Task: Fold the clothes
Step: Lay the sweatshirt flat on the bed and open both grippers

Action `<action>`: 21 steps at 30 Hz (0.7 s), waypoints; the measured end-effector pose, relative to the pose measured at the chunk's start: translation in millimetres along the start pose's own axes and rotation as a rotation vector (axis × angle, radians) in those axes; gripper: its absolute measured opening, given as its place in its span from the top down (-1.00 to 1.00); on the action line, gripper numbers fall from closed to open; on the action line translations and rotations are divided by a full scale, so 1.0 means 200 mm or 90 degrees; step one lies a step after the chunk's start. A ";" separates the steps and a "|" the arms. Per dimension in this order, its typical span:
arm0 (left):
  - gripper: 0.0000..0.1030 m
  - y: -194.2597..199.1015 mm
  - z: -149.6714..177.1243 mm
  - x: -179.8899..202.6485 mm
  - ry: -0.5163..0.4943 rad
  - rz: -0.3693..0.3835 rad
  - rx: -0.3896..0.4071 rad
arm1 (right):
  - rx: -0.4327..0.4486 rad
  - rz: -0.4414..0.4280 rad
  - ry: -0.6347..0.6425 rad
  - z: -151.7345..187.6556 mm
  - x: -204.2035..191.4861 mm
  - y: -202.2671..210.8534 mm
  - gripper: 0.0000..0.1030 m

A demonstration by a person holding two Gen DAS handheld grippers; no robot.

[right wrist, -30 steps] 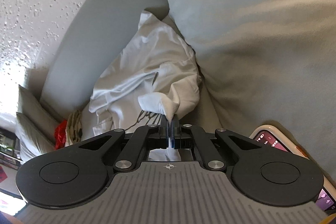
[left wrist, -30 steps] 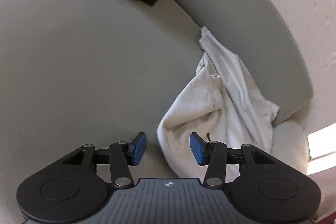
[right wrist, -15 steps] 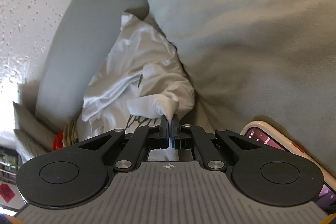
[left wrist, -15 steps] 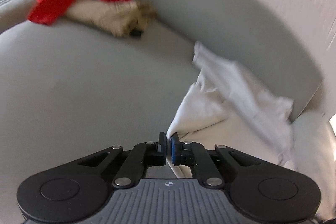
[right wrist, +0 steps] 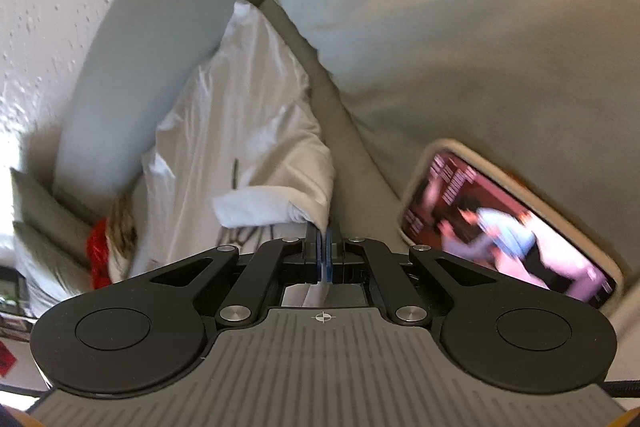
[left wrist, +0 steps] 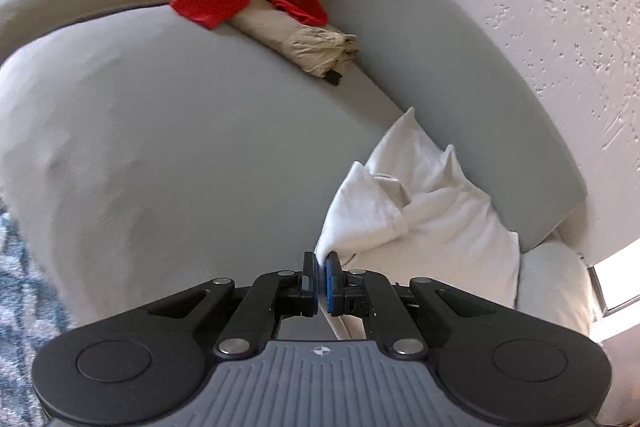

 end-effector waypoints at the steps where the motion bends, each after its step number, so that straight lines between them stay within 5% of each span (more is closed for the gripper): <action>1: 0.93 0.01 0.02 -0.01 -0.005 -0.005 -0.002 | -0.001 0.006 0.002 0.02 0.01 0.01 0.97; 7: 0.92 -0.05 0.13 -0.07 -0.038 -0.068 -0.033 | -0.015 0.053 0.019 0.12 0.10 -0.01 0.97; 10: 0.87 -0.07 0.17 -0.02 -0.111 -0.110 -0.039 | -0.016 0.078 0.069 0.16 0.10 -0.04 0.97; 14: 0.77 -0.02 0.17 0.01 -0.176 -0.157 -0.051 | -0.031 0.081 0.147 0.21 0.06 0.01 0.57; 17: 0.53 0.10 0.17 0.05 -0.207 -0.133 -0.044 | -0.019 0.074 0.183 0.26 0.07 0.15 0.27; 21: 0.39 0.17 0.29 0.18 -0.262 0.027 -0.103 | -0.014 -0.014 0.215 0.34 0.10 0.29 0.27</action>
Point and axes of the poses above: each gripper's, at about its wrist camera, not at the fingertips, and y roughly against the way its jaws point, x to its right, z to its underside, the point moved 2 cm from there along -y, roughly the way its jaws point, and after that the axes turned 3 degrees about x, right-handed, at the moved point
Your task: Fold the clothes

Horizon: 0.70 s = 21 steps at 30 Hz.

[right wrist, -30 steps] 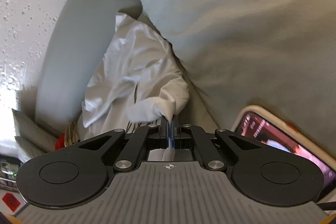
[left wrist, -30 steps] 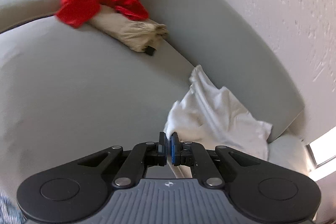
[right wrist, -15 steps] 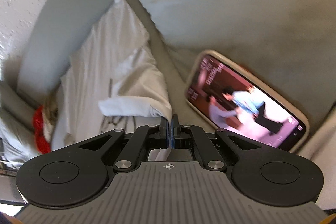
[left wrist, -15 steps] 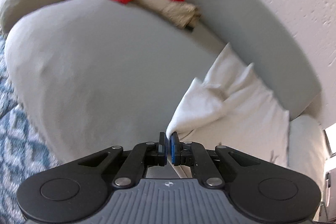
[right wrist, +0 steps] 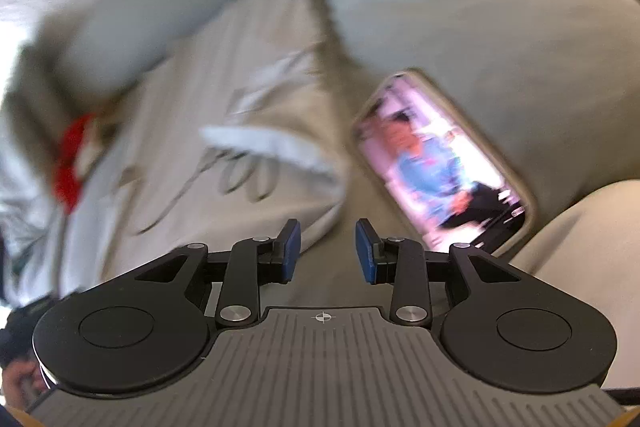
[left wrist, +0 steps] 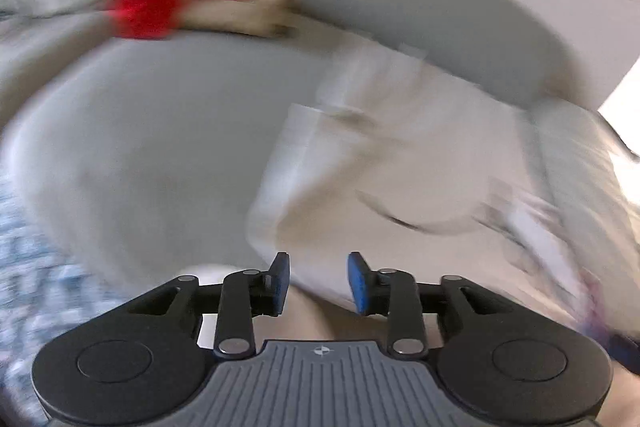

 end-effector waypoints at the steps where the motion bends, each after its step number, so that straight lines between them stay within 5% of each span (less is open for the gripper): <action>1: 0.34 -0.01 0.02 0.04 -0.008 0.039 -0.019 | 0.002 -0.036 0.008 0.03 0.00 -0.01 0.27; 3: 0.34 -0.06 0.09 0.15 -0.048 0.058 -0.032 | 0.006 -0.090 0.014 0.10 0.00 -0.05 0.29; 8: 0.31 -0.12 0.25 0.37 -0.203 0.003 -0.054 | 0.028 -0.063 0.095 0.23 -0.04 -0.17 0.30; 13: 0.31 -0.18 0.27 0.37 -0.203 -0.036 -0.022 | 0.064 -0.026 0.243 0.34 -0.19 -0.15 0.22; 21: 0.39 -0.27 0.27 0.35 -0.171 -0.082 -0.029 | 0.055 -0.007 0.301 0.36 -0.31 -0.28 0.07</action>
Point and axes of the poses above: each gripper's, at about its wrist camera, not at the fingertips, and y roughly against the way its jaws point, x to its right, z to its underside, the point moved 2 cm from there along -y, roughly the way its jaws point, and after that the axes turned 3 degrees about x, right-handed, at the moved point
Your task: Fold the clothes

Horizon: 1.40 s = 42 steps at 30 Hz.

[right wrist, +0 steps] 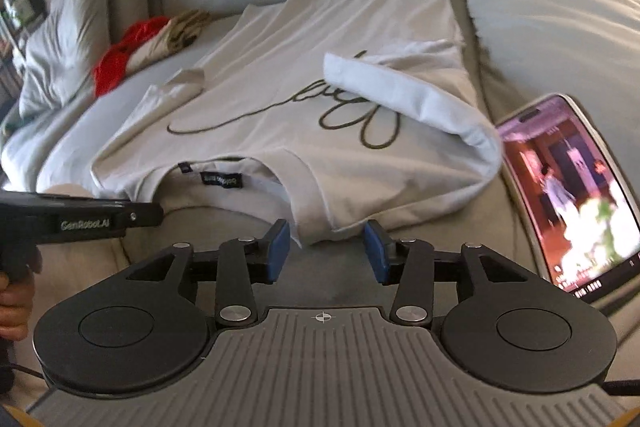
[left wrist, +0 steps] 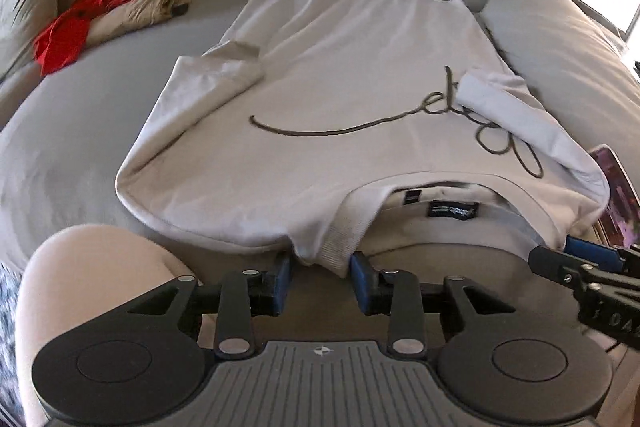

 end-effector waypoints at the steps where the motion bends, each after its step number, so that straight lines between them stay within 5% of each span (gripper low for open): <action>1: 0.57 0.00 0.00 0.00 -0.002 0.000 0.003 | 0.002 0.011 0.013 0.00 -0.02 -0.02 0.08; 3: 0.89 0.02 -0.01 0.00 -0.011 -0.001 0.005 | 0.004 0.040 0.042 0.00 -0.04 -0.03 0.31; 4: 0.96 0.02 -0.01 0.00 -0.010 0.003 -0.004 | 0.004 0.055 0.054 -0.01 -0.05 -0.04 0.68; 5: 0.96 0.03 -0.02 -0.01 -0.008 0.011 -0.016 | 0.002 0.065 0.058 -0.02 -0.06 -0.04 0.80; 9: 0.97 0.13 -0.04 -0.05 0.004 0.061 -0.049 | -0.026 0.054 0.022 -0.08 -0.02 0.06 0.84; 12: 0.96 0.07 -0.01 -0.03 -0.025 0.054 -0.092 | -0.078 0.043 0.014 -0.07 0.00 0.07 0.90; 14: 0.96 0.02 0.04 -0.01 -0.042 0.055 -0.130 | -0.106 0.036 0.020 -0.03 0.01 0.03 0.83; 17: 0.85 0.04 0.09 0.01 -0.061 0.074 -0.152 | -0.136 0.042 0.033 0.02 0.02 0.02 0.40; 21: 0.72 0.18 0.02 -0.03 -0.033 0.146 -0.038 | -0.060 0.028 0.037 -0.02 0.05 0.15 0.33; 24: 0.70 0.19 -0.09 -0.04 -0.003 0.132 0.059 | 0.013 0.030 0.050 -0.10 0.06 0.18 0.41; 26: 0.69 0.10 -0.14 -0.04 -0.002 0.106 0.071 | 0.023 0.030 0.057 -0.14 0.06 0.11 0.41; 30: 0.74 -0.06 -0.12 -0.04 -0.017 0.062 -0.017 | -0.020 0.046 0.069 -0.14 0.06 -0.06 0.42; 35: 0.75 0.06 -0.07 -0.07 -0.045 0.097 -0.068 | -0.072 0.049 0.053 -0.08 0.12 0.01 0.40; 37: 0.69 0.11 -0.08 -0.09 -0.030 0.124 -0.031 | -0.066 0.040 0.043 -0.10 0.14 0.07 0.38; 39: 0.63 0.11 -0.13 -0.08 -0.017 0.131 0.013 | -0.052 0.032 0.039 -0.12 0.15 0.12 0.14; 40: 0.58 0.10 -0.15 -0.07 -0.010 0.132 0.035 | -0.021 0.032 0.053 -0.15 0.14 0.13 -0.06; 42: 0.54 0.04 -0.20 -0.04 0.000 0.133 0.051 | 0.030 0.033 0.086 -0.23 0.11 0.10 -0.08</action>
Point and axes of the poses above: each gripper's, at about its wrist camera, not at the fingertips, and y roughly against the way its jaws point, x to its right, z to its underside, the point moved 2 cm from there along -y, roughly the way its jaws point, and after that the axes turned 3 degrees about x, right-handed, at the moved point
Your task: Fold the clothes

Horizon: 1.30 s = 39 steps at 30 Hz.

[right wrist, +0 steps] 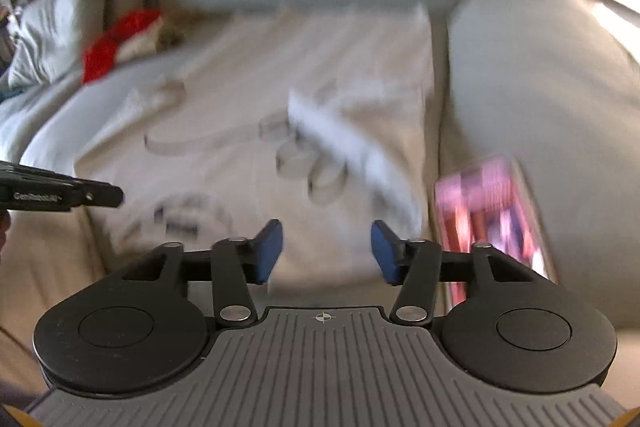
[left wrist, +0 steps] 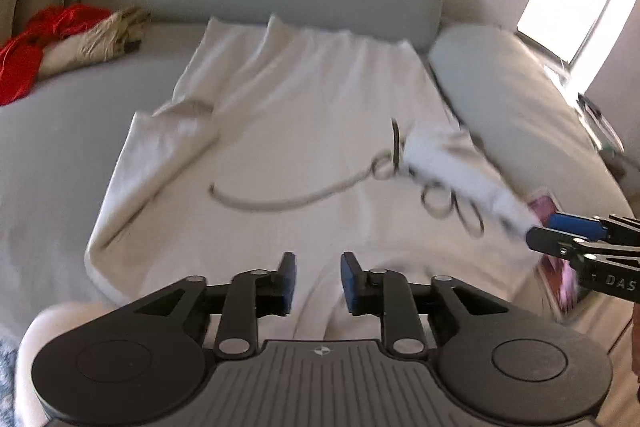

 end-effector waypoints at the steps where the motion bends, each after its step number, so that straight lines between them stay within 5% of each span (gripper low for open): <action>1: 0.53 -0.05 -0.02 0.01 0.003 0.003 0.001 | 0.014 0.002 0.014 -0.05 -0.01 -0.04 -0.08; 6: 0.54 -0.24 -0.03 0.05 -0.023 -0.008 -0.050 | 0.010 0.024 0.086 -0.20 -0.06 -0.31 -0.08; 15: 0.50 -0.25 -0.01 0.00 -0.010 0.015 -0.071 | -0.066 -0.001 0.203 -0.32 -0.15 -0.68 0.02; 18: 0.50 -0.25 -0.01 0.01 -0.019 0.012 -0.071 | -0.078 -0.016 0.212 -0.34 -0.16 -0.72 0.19; 20: 0.49 -0.26 -0.01 0.01 -0.022 0.012 -0.072 | -0.084 -0.028 0.206 -0.35 -0.15 -0.73 0.68; 22: 0.49 -0.25 -0.01 0.01 -0.021 0.012 -0.072 | -0.071 -0.030 0.179 -0.36 -0.11 -0.69 0.96; 25: 0.51 -0.24 -0.02 0.01 -0.023 0.011 -0.071 | -0.050 -0.031 0.132 -0.38 -0.04 -0.63 0.96; 30: 0.51 -0.18 -0.02 0.06 -0.037 0.027 -0.049 | 0.014 0.017 -0.093 -0.42 0.33 -0.42 0.97; 39: 0.51 -0.19 0.04 0.11 -0.045 0.027 -0.061 | 0.064 0.159 -0.356 -0.10 0.84 -0.18 0.97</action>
Point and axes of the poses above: each gripper's, at about its wrist camera, not at the fingertips, and y roughly against the way its jaws point, x to its right, z to its underside, the point moved 2 cm from there along -y, roughly the way its jaws point, and after that the axes turned 3 degrees about x, right-handed, at the moved point
